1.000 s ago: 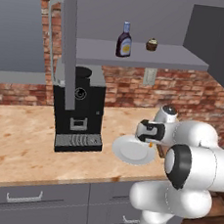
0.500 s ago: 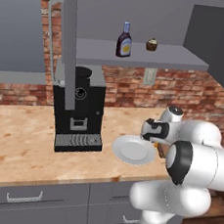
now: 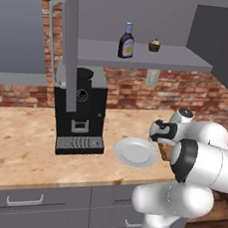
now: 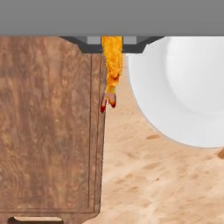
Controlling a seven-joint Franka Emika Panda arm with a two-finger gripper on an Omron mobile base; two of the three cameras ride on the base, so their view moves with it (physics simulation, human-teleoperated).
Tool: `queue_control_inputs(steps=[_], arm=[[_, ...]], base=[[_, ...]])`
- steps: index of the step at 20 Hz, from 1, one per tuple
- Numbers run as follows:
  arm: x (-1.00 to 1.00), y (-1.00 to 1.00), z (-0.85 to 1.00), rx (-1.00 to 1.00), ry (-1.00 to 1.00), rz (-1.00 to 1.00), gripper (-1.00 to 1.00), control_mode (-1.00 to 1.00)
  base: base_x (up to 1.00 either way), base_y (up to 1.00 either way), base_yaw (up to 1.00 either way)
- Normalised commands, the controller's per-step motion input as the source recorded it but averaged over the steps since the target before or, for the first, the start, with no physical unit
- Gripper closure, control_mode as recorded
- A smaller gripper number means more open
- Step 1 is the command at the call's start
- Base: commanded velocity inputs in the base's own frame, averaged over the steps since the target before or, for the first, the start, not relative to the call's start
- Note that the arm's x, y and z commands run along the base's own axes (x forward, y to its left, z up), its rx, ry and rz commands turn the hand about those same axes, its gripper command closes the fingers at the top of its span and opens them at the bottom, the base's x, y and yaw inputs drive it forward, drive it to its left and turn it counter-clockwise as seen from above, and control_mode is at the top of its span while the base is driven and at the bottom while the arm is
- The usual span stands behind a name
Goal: Pick the shrimp from the plate and place it on the cutting board. Then pick the condiment bottle from the cabinet and place it next to the cutting board.
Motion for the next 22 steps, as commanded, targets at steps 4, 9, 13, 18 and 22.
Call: queue_control_inputs(steps=[4,9,13,18,22], arm=[[0.0,-0.24,0.0,0.0,0.0,0.0,1.0,-1.0],[0.0,-0.23,0.0,0.0,0.0,0.0,1.0,-1.0],[0.0,-0.22,0.0,0.0,0.0,0.0,1.0,-1.0],[0.0,-0.22,0.0,0.0,0.0,0.0,1.0,-1.0],[0.0,-0.19,0.0,0.0,0.0,0.0,1.0,-1.0]], base=[[0.0,0.0,0.0],[0.0,0.0,0.0],[0.0,0.0,0.0],[0.0,0.0,0.0],[0.0,0.0,0.0]])
